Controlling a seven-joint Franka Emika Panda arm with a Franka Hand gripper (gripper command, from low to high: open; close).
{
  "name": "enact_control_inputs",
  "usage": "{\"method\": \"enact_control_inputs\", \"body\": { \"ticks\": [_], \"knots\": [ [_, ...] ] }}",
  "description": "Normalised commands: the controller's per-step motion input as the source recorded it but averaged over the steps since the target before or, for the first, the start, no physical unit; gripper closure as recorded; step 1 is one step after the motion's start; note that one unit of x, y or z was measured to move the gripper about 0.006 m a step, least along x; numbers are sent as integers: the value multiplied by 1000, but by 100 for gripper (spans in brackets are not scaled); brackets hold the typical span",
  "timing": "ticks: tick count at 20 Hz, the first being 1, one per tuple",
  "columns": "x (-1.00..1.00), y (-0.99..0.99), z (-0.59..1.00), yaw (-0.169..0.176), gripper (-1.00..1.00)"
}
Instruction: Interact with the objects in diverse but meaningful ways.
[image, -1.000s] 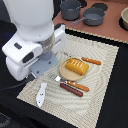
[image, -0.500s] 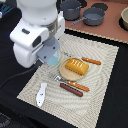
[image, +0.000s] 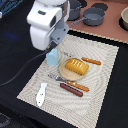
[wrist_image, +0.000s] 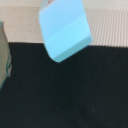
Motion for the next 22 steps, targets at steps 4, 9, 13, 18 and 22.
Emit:
{"method": "enact_control_inputs", "body": {
  "ticks": [4,9,13,18,22],
  "knots": [
    [-250,-195,-143,179,-100],
    [-334,-249,-162,117,-100],
    [-209,19,-117,78,-100],
    [-164,141,-98,45,-100],
    [-220,236,-61,-10,-100]
  ]
}}
